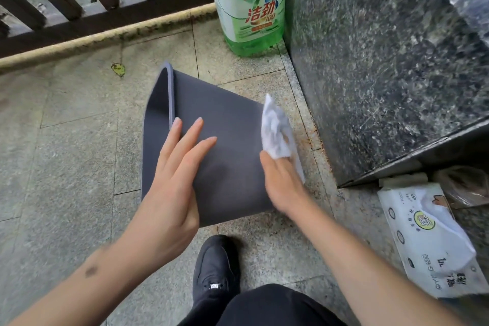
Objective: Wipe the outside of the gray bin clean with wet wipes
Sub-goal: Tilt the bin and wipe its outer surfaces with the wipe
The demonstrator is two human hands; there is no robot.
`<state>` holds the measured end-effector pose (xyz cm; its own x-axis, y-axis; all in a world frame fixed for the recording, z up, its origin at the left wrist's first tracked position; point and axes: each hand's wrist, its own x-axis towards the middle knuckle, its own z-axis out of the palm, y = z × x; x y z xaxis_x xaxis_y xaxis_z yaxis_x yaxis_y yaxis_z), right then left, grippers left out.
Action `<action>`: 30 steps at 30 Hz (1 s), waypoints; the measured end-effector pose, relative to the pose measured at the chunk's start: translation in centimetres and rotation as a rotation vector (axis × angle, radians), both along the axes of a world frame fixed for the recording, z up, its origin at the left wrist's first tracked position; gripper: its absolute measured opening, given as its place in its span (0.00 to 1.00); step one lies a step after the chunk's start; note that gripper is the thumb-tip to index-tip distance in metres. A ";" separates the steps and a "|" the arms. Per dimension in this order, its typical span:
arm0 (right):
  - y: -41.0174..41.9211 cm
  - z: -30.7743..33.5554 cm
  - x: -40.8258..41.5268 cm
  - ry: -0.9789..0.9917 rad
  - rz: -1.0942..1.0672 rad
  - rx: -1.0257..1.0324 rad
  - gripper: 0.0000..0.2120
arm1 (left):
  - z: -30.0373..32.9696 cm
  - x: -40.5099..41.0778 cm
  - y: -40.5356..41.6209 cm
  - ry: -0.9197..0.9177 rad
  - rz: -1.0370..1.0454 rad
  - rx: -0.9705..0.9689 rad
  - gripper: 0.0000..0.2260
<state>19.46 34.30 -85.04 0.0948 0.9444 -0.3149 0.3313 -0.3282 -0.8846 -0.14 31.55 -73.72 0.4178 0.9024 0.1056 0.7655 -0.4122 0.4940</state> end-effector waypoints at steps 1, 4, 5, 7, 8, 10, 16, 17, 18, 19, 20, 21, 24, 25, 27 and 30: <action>-2.0 1.2 -0.9 0.095 0.071 0.163 0.28 | 0.0 0.0 0.0 0.004 0.001 -0.002 0.33; -6.0 3.0 -3.4 0.148 0.318 0.517 0.33 | 0.3 0.0 -0.1 0.015 -0.008 -0.001 0.31; -6.0 3.4 -3.9 0.145 0.359 0.547 0.33 | 0.4 0.1 -0.1 0.017 -0.013 -0.005 0.31; -3.6 4.1 -4.1 0.165 0.415 0.571 0.30 | 0.5 0.1 -0.1 0.023 -0.025 -0.011 0.32; -2.1 4.3 -4.2 0.147 0.425 0.595 0.28 | 0.5 0.1 -0.1 0.031 -0.035 -0.010 0.33; 1.5 4.2 -4.2 0.071 0.402 0.609 0.27 | 0.5 0.1 -0.1 0.046 -0.054 0.007 0.36; 6.6 0.1 -0.3 -0.141 0.061 0.136 0.21 | 0.7 0.4 -0.3 0.075 -0.052 0.030 0.35; 6.4 -0.5 0.6 -0.125 -0.010 0.051 0.20 | 0.7 0.6 -0.2 0.069 -0.050 0.026 0.35; 5.8 -1.0 1.3 -0.090 -0.069 -0.021 0.18 | 0.8 0.9 -0.1 0.058 -0.046 0.019 0.34; 4.9 -1.4 1.7 -0.064 -0.108 -0.083 0.18 | 0.8 1.1 -0.1 0.046 -0.042 0.011 0.34; 3.8 -1.7 1.8 -0.054 -0.121 -0.116 0.19 | 0.9 1.4 0.0 0.033 -0.038 0.003 0.34; 2.3 -1.6 1.7 -0.037 -0.120 -0.100 0.19 | 0.9 1.5 0.1 0.020 -0.035 -0.003 0.34; -2.6 0.7 0.2 0.169 -0.004 0.100 0.30 | 1.2 2.2 0.1 -0.027 -0.028 -0.007 0.35; -4.0 1.7 -0.3 0.229 0.062 0.165 0.33 | 1.3 2.5 0.1 -0.041 -0.024 -0.009 0.36; -5.9 3.4 -1.6 0.275 0.180 0.270 0.35 | 1.5 2.9 0.1 -0.070 -0.017 -0.028 0.35; -6.6 6.5 -2.7 0.402 0.288 0.370 0.30 | 1.6 3.2 0.1 -0.118 -0.018 -0.058 0.29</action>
<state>16.74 27.70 -78.57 -0.2384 0.9678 0.0805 -0.0221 0.0775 -0.9967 3.11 31.66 -72.12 0.4215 0.9010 0.1027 0.6934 -0.3932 0.6038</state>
